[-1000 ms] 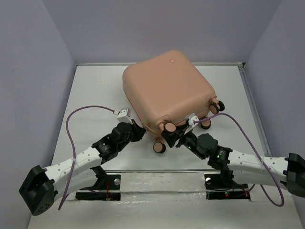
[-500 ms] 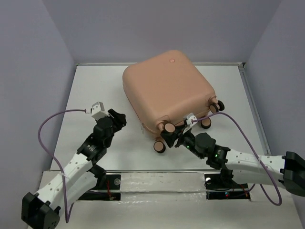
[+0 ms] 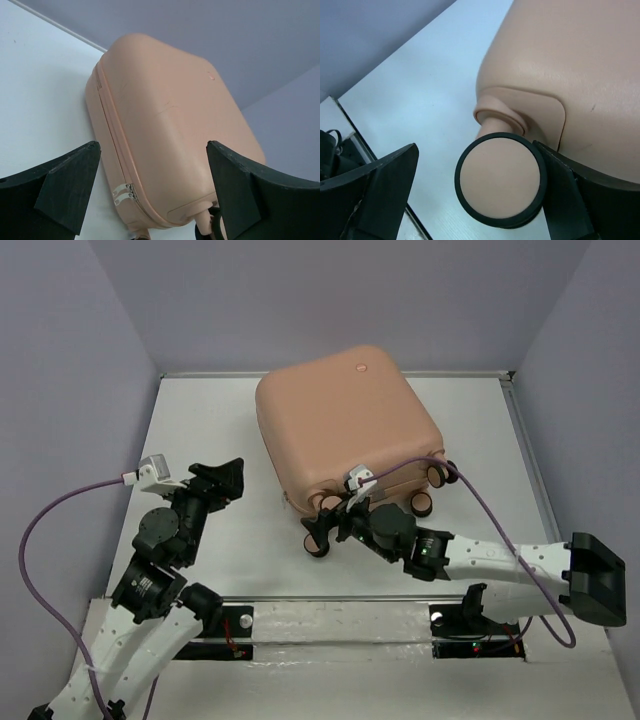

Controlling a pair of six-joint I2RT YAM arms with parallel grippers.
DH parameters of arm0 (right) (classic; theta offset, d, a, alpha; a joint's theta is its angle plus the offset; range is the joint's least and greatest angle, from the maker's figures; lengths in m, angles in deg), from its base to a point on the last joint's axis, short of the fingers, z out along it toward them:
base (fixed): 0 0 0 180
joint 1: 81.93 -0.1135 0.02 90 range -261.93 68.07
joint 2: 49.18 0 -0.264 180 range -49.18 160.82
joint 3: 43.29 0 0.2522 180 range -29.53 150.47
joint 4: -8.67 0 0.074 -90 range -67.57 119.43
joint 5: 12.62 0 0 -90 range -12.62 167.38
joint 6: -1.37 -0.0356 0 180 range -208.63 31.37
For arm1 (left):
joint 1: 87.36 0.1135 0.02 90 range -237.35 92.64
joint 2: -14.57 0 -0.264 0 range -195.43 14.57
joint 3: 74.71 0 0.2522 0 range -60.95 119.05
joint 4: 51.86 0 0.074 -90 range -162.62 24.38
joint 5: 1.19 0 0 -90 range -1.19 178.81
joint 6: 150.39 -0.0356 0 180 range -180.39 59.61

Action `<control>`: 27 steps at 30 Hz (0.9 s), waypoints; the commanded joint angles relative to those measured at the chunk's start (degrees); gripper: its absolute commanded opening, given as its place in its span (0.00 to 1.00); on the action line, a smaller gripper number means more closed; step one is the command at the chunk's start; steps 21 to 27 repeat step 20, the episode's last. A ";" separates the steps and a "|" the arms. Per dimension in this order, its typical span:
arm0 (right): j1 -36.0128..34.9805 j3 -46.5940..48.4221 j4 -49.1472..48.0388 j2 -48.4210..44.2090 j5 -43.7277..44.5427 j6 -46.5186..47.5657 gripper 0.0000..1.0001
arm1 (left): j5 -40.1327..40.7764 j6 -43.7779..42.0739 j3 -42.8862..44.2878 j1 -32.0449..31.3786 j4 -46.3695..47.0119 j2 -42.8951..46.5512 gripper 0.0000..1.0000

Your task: Pack the luggage

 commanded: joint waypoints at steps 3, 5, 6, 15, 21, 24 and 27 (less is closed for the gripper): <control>-1.78 4.13 12.58 -9.17 10.76 -2.48 1.00 | -6.87 -3.32 6.38 -0.24 -1.66 1.54 0.99; -1.78 3.25 15.59 -13.67 11.30 -3.10 1.00 | -10.13 -3.67 7.43 -0.24 -0.70 1.89 0.99; -1.78 2.98 16.91 -16.13 11.13 -3.02 1.00 | -11.09 -3.84 8.48 -0.24 -0.26 2.33 0.99; -1.78 -0.01 21.22 -38.38 7.61 1.46 1.00 | -14.70 -5.42 12.89 -0.24 1.42 3.04 0.99; -1.78 1.13 22.19 -41.55 7.70 4.27 1.00 | -19.53 -7.36 11.39 -0.33 3.79 3.92 0.99; -1.78 1.13 22.19 -41.55 7.70 4.27 1.00 | -19.53 -7.36 11.39 -0.33 3.79 3.92 0.99; -1.78 1.13 22.19 -41.55 7.70 4.27 1.00 | -19.53 -7.36 11.39 -0.33 3.79 3.92 0.99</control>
